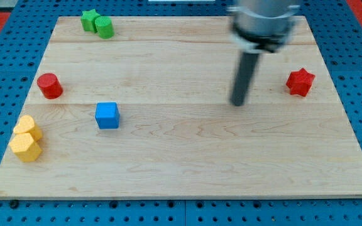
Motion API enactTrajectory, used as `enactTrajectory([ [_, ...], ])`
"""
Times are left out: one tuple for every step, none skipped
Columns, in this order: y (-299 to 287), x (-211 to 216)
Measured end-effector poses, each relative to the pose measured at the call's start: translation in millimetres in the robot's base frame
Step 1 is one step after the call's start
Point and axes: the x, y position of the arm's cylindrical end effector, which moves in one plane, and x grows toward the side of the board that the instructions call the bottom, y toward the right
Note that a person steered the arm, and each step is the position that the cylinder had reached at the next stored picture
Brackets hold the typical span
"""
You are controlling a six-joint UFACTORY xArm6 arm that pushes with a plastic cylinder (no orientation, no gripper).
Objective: Push the red circle into the red star
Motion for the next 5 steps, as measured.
enactTrajectory([
  [-105.4,-21.9],
  [-184.1,-55.3],
  [-280.2,-84.1],
  [-355.9,-85.3],
  [-337.4,-55.2],
])
